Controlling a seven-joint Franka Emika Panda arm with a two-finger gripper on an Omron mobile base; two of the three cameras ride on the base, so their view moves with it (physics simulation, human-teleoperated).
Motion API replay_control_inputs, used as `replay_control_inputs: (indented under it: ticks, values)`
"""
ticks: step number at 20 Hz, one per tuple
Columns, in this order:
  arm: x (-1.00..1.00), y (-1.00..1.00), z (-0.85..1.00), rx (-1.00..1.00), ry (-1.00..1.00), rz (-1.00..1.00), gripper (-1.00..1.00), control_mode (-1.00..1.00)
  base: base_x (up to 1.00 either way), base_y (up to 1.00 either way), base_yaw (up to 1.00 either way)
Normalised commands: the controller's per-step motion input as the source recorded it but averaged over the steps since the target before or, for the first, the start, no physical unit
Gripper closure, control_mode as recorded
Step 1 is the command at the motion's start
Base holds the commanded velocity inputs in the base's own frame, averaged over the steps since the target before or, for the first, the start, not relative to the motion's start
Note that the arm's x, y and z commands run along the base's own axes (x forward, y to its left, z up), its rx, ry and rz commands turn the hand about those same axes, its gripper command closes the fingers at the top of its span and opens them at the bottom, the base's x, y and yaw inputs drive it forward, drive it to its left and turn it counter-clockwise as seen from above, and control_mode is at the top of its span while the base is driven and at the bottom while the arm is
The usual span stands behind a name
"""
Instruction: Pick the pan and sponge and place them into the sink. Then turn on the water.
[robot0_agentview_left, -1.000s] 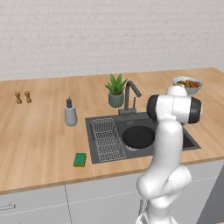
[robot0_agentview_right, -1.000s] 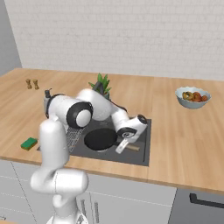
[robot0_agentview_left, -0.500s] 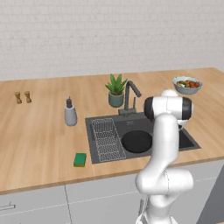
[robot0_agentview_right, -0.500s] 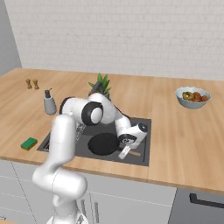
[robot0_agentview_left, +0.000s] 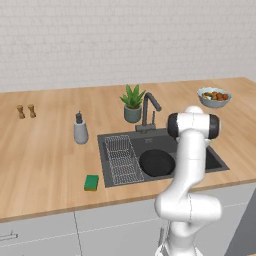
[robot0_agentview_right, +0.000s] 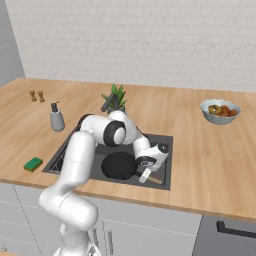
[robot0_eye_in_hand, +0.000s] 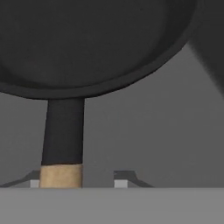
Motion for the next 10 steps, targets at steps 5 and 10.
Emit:
replay_control_inputs:
  ticks: [5,10]
  values:
    - [0.08,0.12,-0.15,-0.07,-0.09,0.00,-1.00,-1.00,0.00,0.00,0.00]
    - [0.00,0.02,0.11,-0.01,-0.17,0.00,-1.00,-1.00,0.00,0.00,0.00]
